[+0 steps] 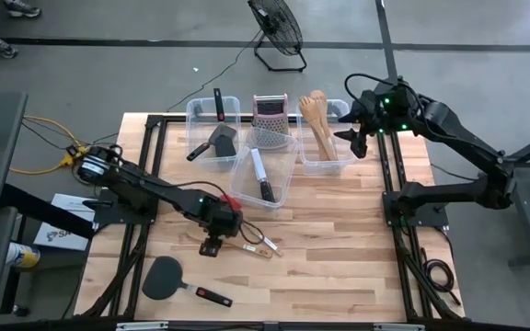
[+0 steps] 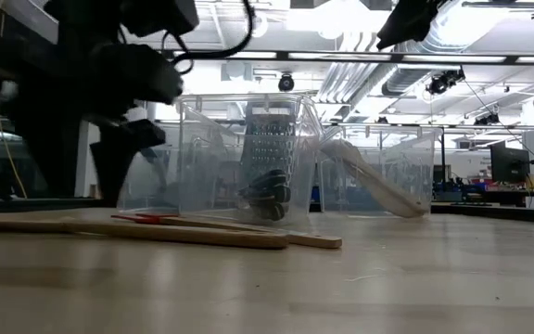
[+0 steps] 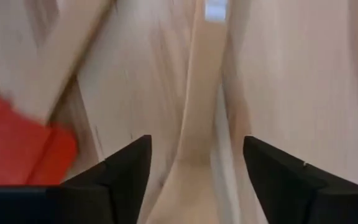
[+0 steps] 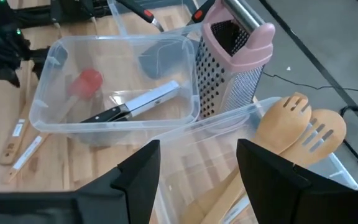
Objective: Pick & Place Kitchen Items
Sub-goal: Put the brown serving spoon into the middle transparent bin
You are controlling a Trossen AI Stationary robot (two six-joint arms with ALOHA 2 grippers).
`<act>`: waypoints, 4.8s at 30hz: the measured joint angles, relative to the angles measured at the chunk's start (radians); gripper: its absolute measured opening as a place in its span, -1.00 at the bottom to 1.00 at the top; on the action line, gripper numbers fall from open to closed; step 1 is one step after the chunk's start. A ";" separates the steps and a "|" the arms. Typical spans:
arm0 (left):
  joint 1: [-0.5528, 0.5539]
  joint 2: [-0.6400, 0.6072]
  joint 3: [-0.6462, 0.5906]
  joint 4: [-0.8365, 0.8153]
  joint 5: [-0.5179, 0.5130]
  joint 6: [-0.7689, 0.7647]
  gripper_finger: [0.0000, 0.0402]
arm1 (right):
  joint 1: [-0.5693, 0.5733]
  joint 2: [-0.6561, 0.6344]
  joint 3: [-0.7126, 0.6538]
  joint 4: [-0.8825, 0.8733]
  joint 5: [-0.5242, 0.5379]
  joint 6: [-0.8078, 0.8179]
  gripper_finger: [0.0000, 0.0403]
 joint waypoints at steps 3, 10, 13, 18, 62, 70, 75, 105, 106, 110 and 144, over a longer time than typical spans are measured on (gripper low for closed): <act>0.000 0.036 -0.001 0.024 -0.003 0.044 0.31 | 0.010 0.000 0.000 -0.004 0.000 0.010 0.02; 0.000 0.110 -0.004 0.052 -0.023 0.092 0.33 | 0.023 0.000 0.001 -0.036 0.039 0.016 0.02; -0.011 0.125 -0.001 0.040 -0.066 0.095 0.33 | 0.034 0.000 0.001 -0.042 0.072 0.027 0.02; -0.050 0.159 -0.002 0.029 -0.151 0.141 0.28 | 0.040 0.000 0.001 -0.042 0.096 0.037 0.02; -0.130 0.150 0.037 0.049 -0.084 -0.173 -0.65 | 0.040 0.000 0.001 -0.068 0.101 -0.048 0.02; -0.139 0.135 0.204 -0.031 0.047 -0.157 -0.65 | 0.040 0.000 0.001 -0.070 0.094 -0.048 0.02; -0.126 0.135 0.362 -0.134 0.027 -0.141 -0.65 | 0.040 0.000 0.001 -0.071 0.069 -0.049 0.02; 0.162 0.133 1.000 -0.378 -0.625 0.129 -0.65 | 0.040 -0.008 0.000 -0.014 -0.193 -0.047 0.02; 0.178 0.138 1.000 -0.373 -0.625 0.151 -0.65 | 0.040 -0.014 0.000 -0.015 -0.167 -0.052 0.02; 0.234 0.145 0.999 -0.371 -0.629 0.227 -0.65 | 0.040 -0.045 0.000 -0.014 -0.076 -0.090 0.02; 0.393 0.156 0.999 -0.261 -0.785 0.912 -0.65 | 0.158 -0.056 0.000 0.291 -0.108 0.030 0.02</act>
